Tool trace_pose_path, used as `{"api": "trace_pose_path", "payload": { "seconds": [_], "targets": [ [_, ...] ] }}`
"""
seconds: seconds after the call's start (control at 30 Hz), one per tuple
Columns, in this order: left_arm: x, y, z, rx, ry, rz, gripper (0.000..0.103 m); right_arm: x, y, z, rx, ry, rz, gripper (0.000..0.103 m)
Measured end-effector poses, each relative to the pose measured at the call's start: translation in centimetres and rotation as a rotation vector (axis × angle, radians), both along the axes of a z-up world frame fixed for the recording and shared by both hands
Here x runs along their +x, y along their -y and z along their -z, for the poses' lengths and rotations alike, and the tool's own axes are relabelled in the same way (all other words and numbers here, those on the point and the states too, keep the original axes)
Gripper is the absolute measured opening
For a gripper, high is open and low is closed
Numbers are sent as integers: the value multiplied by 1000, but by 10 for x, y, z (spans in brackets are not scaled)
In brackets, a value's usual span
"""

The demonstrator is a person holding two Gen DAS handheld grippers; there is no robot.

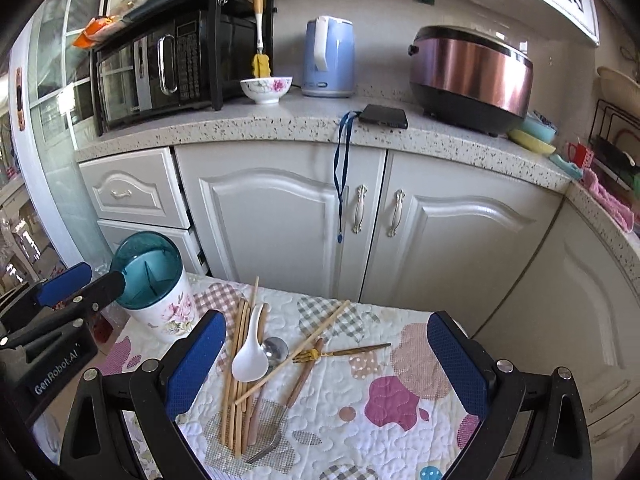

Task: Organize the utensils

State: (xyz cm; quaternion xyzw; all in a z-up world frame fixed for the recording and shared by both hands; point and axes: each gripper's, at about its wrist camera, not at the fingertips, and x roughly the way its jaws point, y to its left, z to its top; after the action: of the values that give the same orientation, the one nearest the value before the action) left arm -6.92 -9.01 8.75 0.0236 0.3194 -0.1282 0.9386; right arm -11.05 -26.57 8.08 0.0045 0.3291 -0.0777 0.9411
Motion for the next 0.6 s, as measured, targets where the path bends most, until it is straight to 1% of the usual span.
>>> {"api": "trace_pose_path", "payload": {
  "seconds": [0.23,0.6],
  "targets": [
    [-1,1,-4,-5,8,-1,44,-1,0,-6,18,11,1,100],
    [-1,0,-6,-4,7,3,44,0,-2,-9,11,13,-1,100]
  ]
}}
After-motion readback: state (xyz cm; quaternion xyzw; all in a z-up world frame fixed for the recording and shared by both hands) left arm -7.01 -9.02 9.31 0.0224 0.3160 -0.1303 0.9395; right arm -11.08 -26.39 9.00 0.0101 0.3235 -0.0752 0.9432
